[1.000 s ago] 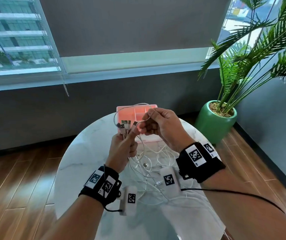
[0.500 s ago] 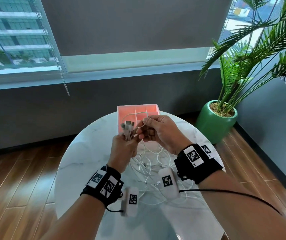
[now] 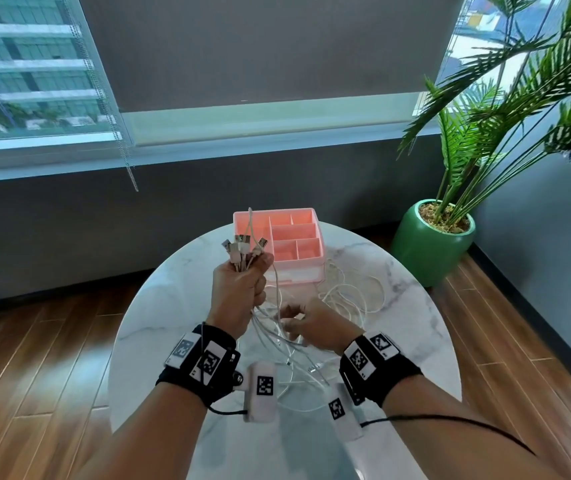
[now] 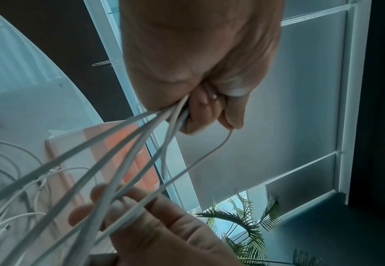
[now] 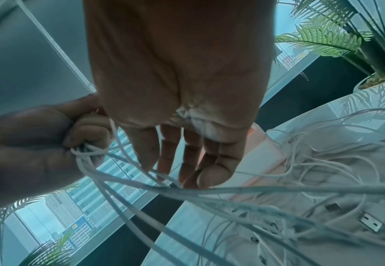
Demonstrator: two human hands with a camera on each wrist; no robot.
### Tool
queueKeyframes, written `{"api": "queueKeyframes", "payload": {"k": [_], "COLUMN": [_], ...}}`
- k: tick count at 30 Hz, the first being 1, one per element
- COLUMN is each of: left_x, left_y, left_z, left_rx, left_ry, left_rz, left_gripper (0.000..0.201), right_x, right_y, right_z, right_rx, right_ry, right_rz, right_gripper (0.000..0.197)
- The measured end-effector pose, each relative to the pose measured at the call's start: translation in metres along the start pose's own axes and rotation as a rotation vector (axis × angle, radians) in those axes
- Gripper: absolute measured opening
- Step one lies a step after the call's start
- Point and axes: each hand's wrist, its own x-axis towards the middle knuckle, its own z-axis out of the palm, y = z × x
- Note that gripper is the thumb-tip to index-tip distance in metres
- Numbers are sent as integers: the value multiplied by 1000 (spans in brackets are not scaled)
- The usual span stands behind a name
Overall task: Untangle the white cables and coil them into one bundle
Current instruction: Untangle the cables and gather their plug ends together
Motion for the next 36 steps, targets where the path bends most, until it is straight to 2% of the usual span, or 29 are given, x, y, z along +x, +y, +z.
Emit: {"api": "queueKeyframes", "payload": {"k": [3,9,13,17,20,23,28,30,32,34,36], "left_x": [0,1,2,3,7,7,2,2,3,4,5], "left_y": [2,3,2,5,5,2,-5,-7,-10,-12,-14], "left_z": [-1,-3,-1,-5,-13,-18,-26,-29,-32,-34,-35], "left_rx": [-4,-19,-14,-24,-26,18,102,119,124,113,84], "left_ry": [4,32,40,55,73,82,92,120,154,171,167], "left_rz": [3,16,15,10,13,21,28,18,2,-18,-39], "left_gripper": [24,25,24,23,23,17,15,19,19,22,28], "right_x": [1,-3,-4,-4,-7,-9,-23,-36,-50,-62,-69], "right_y": [-6,-29,-25,-21,-33,-63,-129,-148,-156,-149,-127], "right_z": [-8,-25,-19,-23,-43,-76,-157,-185,-210,-231,-243], "right_rx": [16,203,-8,8,226,470,608,548,363,96,-214], "right_ry": [0,39,30,76,224,486,817,937,992,999,984], "right_rz": [-42,-54,-55,-128,-184,-301,-522,-633,-688,-620,-447], "right_gripper": [10,21,11,11,14,20,17,15,14,16,21]}}
